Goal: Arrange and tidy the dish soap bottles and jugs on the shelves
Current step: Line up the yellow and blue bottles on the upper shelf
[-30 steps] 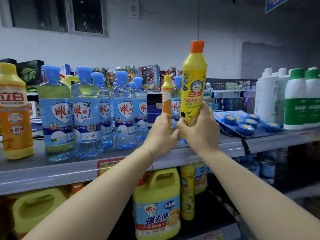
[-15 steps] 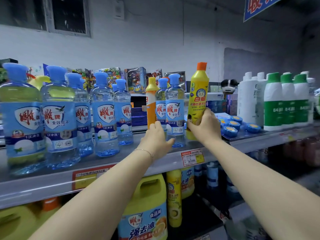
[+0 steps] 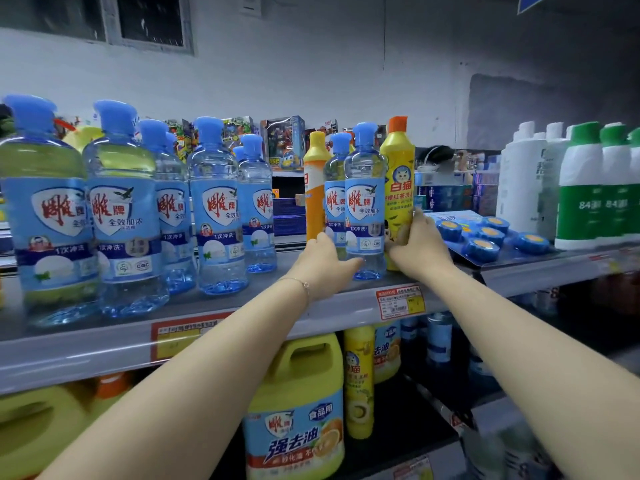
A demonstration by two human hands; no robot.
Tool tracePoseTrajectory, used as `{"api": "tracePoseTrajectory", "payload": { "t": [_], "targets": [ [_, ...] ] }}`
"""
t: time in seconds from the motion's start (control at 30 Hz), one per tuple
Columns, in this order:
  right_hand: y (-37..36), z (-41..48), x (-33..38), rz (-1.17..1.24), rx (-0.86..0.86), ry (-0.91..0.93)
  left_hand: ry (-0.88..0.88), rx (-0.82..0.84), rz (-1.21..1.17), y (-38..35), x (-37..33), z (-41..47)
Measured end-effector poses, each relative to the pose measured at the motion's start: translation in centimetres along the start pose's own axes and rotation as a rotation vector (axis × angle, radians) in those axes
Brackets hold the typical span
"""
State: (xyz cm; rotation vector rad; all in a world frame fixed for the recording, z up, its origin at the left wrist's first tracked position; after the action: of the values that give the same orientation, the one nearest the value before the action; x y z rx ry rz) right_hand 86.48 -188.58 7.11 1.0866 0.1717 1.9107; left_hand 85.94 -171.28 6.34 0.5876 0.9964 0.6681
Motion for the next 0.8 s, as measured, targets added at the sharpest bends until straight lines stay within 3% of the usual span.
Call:
{"api": "tracePoseTrajectory", "payload": {
  "t": [0.1, 0.2, 0.47, 0.8],
  "targets": [
    [0.7, -2.2, 0.8, 0.13, -0.272, 0.183, 0.078, -0.032, -0.125, 0.5, -0.1, 0.7],
    [0.5, -3.9, 2.5, 0.094, -0.31, 0.348, 0.179, -0.084, -0.243, 1.3, -0.3, 1.7],
    [-1.2, -2.6, 4.4, -0.204, -0.116, 0.067, 0.16, -0.182, -0.241, 2.4, -2.1, 3.5],
    [-1.5, -2.5, 4.2, -0.152, -0.139, 0.073, 0.194, -0.163, -0.342, 1.3, -1.1, 4.4]
  ]
}}
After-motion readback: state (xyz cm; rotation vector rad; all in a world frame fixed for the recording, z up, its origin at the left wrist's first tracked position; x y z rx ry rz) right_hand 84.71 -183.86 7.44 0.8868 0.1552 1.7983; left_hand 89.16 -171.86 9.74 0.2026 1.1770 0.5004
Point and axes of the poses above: each hand's wrist, its own z-axis towards the middle knuckle, its own y-axis out of the back of the hand, x = y × z, the point moved 2 cm from there along z, towards the middle knuckle, and after that the axes turned 2 degrees about -x, right-handed, at the moved point
